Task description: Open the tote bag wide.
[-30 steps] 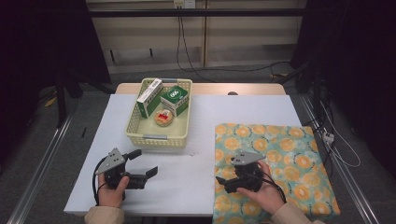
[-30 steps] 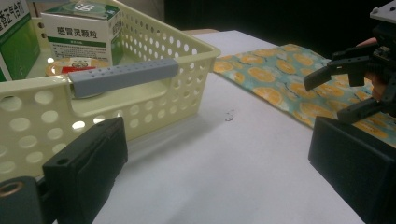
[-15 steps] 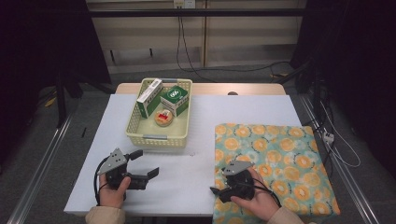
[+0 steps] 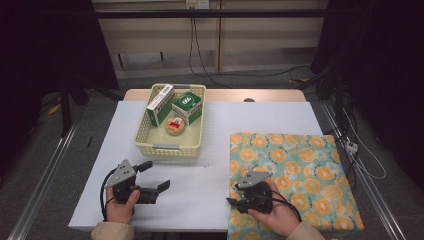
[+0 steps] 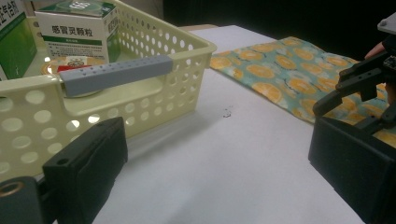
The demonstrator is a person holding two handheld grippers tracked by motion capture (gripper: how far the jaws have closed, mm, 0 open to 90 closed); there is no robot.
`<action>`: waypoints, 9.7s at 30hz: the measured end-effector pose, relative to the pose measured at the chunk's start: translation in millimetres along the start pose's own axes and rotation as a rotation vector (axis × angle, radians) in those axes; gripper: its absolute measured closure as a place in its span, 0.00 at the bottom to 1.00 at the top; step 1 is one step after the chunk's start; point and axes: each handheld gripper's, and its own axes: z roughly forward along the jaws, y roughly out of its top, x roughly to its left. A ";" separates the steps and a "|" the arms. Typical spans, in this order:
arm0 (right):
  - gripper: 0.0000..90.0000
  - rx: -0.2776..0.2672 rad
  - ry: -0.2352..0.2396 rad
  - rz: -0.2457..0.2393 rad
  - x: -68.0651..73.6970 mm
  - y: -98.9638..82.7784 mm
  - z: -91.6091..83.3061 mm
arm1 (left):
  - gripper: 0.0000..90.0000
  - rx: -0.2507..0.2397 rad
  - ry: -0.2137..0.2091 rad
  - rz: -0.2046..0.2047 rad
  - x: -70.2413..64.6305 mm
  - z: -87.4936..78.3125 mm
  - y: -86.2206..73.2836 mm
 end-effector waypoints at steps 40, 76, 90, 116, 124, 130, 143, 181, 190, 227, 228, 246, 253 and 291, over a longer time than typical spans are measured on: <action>1.00 -0.100 0.033 0.112 -45.7 19.2 -2.1 | 0.05 0.010 0.001 -0.006 1.9 2.2 -1.5; 1.00 -0.146 -0.129 0.283 -159.5 131.1 57.8 | 0.05 -0.015 -0.031 -0.031 -0.7 -1.8 -0.7; 0.54 -0.137 -0.124 0.229 -154.4 119.6 46.7 | 0.05 -0.011 -0.036 -0.019 -1.0 0.3 0.4; 0.57 0.054 -0.013 -0.003 -70.7 13.6 2.8 | 0.05 0.015 -0.031 -0.002 -8.1 1.0 0.2; 0.99 0.032 -0.027 -0.006 -80.5 18.1 8.5 | 0.05 0.012 -0.031 -0.007 -6.5 0.8 -0.6; 1.00 0.039 -0.126 0.004 -104.7 28.6 14.0 | 0.05 0.016 -0.033 -0.007 -7.0 2.1 -0.7; 1.00 0.001 -0.098 0.099 -136.1 50.6 27.6 | 0.05 0.014 -0.043 -0.014 -4.6 2.3 -1.0; 0.78 0.050 0.098 -0.025 -38.5 33.0 14.6 | 0.05 0.029 -0.052 0.000 -10.8 7.0 1.4; 1.00 0.043 0.194 -0.028 -29.7 39.8 16.6 | 0.05 0.033 -0.053 -0.003 -10.9 8.3 0.7; 0.98 -0.069 0.012 0.242 -174.6 31.3 -46.5 | 0.05 0.039 -0.061 -0.015 -9.4 9.9 -0.9; 0.96 -0.070 -0.005 0.255 -179.0 29.3 -45.7 | 0.05 0.039 -0.061 -0.015 -9.2 9.9 -1.1; 0.40 -0.092 -0.082 0.167 -137.8 13.5 -50.8 | 0.05 0.042 -0.060 -0.013 -9.4 10.2 -1.4; 0.39 -0.061 0.009 0.123 -101.1 -4.2 -51.9 | 0.05 0.040 -0.063 -0.005 -10.5 9.9 0.2; 0.88 -0.116 -0.137 0.180 -117.0 -37.5 -92.4 | 0.05 0.043 -0.067 0.012 -12.0 10.0 1.4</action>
